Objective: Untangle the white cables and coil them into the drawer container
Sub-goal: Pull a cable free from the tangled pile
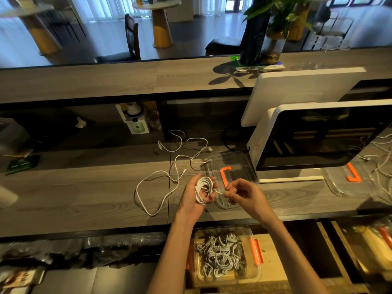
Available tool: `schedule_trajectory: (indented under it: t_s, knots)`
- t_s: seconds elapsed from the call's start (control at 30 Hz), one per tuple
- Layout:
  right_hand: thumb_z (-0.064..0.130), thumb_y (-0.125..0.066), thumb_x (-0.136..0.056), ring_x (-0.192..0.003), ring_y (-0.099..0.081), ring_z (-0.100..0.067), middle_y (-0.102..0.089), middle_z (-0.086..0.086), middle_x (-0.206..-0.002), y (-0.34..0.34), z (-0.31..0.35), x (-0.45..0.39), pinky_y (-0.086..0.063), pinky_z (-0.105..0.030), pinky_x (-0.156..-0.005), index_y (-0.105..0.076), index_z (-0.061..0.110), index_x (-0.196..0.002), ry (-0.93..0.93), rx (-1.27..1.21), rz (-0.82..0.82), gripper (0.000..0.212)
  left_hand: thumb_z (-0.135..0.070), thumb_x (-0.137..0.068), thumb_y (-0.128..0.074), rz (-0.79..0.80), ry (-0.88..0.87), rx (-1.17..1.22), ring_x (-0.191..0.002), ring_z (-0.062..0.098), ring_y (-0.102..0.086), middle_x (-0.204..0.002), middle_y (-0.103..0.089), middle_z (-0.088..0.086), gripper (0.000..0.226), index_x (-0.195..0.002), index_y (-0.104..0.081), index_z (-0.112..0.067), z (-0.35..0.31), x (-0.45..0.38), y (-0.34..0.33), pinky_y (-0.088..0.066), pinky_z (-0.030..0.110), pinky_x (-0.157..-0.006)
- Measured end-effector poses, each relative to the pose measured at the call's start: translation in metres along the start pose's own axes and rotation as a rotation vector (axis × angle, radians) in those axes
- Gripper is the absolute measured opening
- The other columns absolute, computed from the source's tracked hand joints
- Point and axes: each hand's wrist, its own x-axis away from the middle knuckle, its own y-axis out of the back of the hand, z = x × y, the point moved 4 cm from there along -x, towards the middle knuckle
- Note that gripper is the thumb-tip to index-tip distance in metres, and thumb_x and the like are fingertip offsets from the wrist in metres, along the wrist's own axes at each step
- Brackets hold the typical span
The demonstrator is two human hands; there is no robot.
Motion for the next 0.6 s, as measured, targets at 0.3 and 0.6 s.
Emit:
schedule_trajectory:
  t_s: [0.3, 0.6]
  knots:
    - [0.010, -0.078, -0.085, -0.075, -0.069, -0.017, -0.069, -0.009, -0.082, 0.010, 0.001, 0.012, -0.057, -0.026, -0.070, -0.065, 0.000, -0.098, -0.003, -0.012, 0.001, 0.021, -0.022, -0.107, -0.037, 0.003, 0.054, -0.051, -0.051, 0.016, -0.049, -0.075, -0.060, 0.013, 0.036, -0.108, -0.060, 0.006, 0.001, -0.004, 0.015, -0.030, 0.017, -0.040]
    - [0.008, -0.077, -0.087, -0.081, -0.071, -0.025, -0.070, -0.013, -0.087, -0.001, 0.041, 0.021, -0.061, -0.033, -0.076, -0.066, 0.003, -0.098, 0.094, 0.034, 0.165, 0.016, -0.026, -0.110, -0.039, -0.148, -0.216, -0.611, -0.057, 0.011, -0.055, -0.070, -0.067, 0.001, 0.038, -0.096, -0.070, -0.008, 0.001, 0.005, 0.004, -0.041, 0.023, -0.054]
